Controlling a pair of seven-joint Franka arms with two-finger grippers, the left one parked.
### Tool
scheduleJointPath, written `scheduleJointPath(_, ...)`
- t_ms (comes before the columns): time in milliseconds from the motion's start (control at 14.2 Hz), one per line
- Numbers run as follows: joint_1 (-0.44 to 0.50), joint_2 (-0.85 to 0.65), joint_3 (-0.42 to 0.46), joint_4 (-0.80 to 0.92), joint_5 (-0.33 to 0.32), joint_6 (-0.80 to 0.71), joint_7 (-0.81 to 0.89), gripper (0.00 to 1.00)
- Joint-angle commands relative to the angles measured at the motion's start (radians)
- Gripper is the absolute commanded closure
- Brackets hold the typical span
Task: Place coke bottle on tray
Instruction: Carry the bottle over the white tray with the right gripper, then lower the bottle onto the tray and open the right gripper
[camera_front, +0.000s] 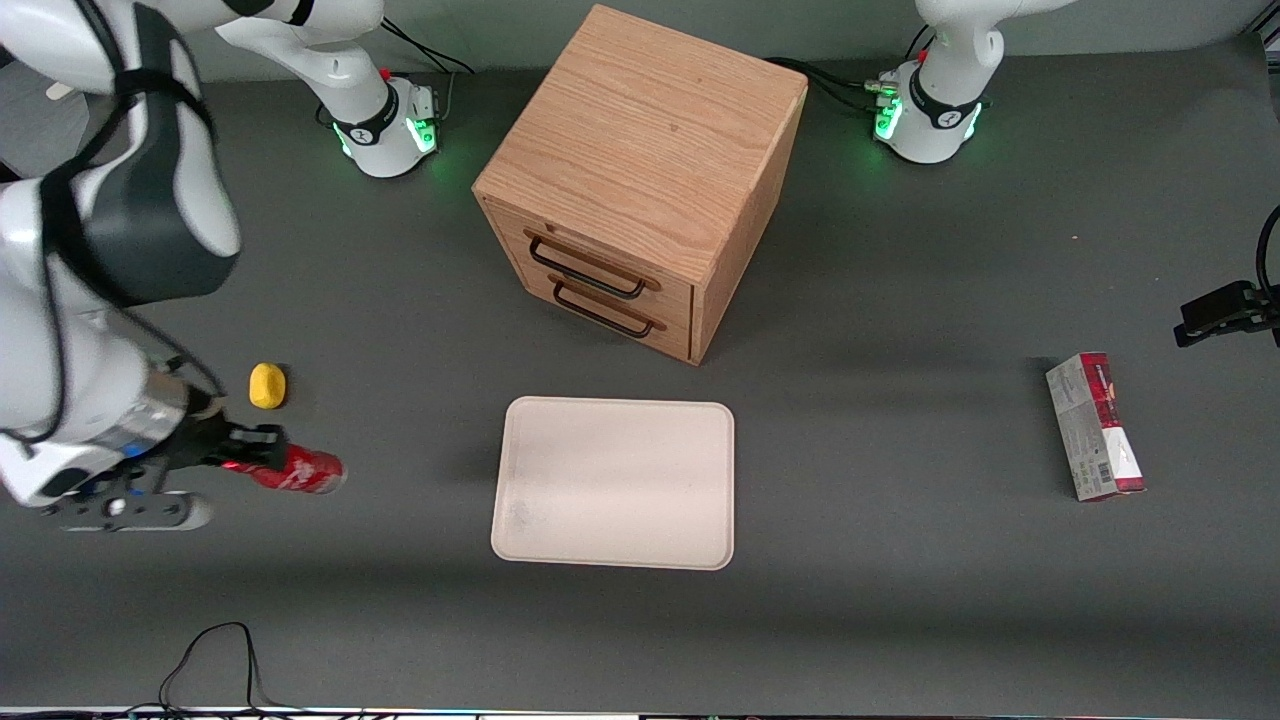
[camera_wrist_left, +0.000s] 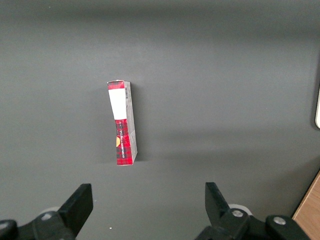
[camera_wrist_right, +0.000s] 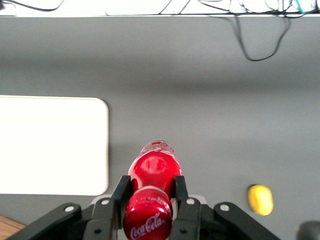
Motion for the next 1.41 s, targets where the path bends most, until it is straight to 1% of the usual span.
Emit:
scheduleJointPath(0, 0.034, 0.048, 0.084, 0.040, -0.048, 0.038, 0.173, 1.00)
scheduleJointPath(212, 0.061, 0.115, 0.115, 0.026, -0.045, 0.164, 0.249, 1.00)
scheduleJointPath(353, 0.093, 0.163, 0.115, -0.003, -0.048, 0.286, 0.322, 1.00)
scheduleJointPath(494, 0.113, 0.206, 0.115, -0.030, -0.051, 0.368, 0.340, 1.00)
scheduleJointPath(565, 0.117, 0.230, 0.115, -0.032, -0.056, 0.382, 0.340, 1.00)
scheduleJointPath(706, 0.132, 0.256, 0.115, -0.033, -0.087, 0.393, 0.343, 1.00)
scheduleJointPath(847, 0.133, 0.276, 0.115, -0.040, -0.093, 0.416, 0.340, 1.00)
scheduleJointPath(1059, 0.133, 0.293, 0.115, -0.104, -0.166, 0.488, 0.343, 1.00)
scheduleJointPath(1271, 0.132, 0.309, 0.113, -0.109, -0.174, 0.506, 0.335, 1.00)
scheduleJointPath(1341, 0.132, 0.312, 0.113, -0.110, -0.176, 0.519, 0.335, 0.37)
